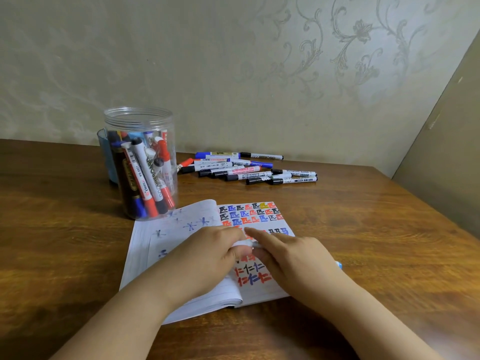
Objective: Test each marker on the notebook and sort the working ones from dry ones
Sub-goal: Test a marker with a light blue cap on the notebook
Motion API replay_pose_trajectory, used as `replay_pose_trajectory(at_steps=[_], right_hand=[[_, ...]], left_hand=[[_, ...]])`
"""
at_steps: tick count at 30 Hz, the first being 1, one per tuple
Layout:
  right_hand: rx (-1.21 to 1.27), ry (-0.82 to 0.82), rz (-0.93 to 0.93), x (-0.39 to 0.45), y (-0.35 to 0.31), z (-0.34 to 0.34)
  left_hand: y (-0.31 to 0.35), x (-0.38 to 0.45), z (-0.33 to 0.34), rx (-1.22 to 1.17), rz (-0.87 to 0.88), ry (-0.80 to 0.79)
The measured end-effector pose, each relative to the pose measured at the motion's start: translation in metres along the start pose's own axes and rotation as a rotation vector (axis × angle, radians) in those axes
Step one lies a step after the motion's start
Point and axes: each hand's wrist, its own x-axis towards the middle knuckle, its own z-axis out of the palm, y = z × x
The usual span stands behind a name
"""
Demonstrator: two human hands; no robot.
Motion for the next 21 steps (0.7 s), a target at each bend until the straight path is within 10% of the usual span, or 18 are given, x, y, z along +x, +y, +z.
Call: replay_pose_trajectory(at_steps=[12, 18, 21], right_hand=[[0.498, -0.149, 0.387, 0.001, 0.022, -0.044], [1.505, -0.095, 0.726, -0.015, 0.029, -0.036], [1.477, -0.087, 0.68, -0.026, 0.027, -0.019]], left_hand=[[-0.004, -0.001, -0.003, 0.091, -0.028, 0.166], [-0.007, -0.002, 0.003, 0.115, 0.067, 0.135], [-0.006, -0.002, 0.005, 0.099, 0.047, 0.109]])
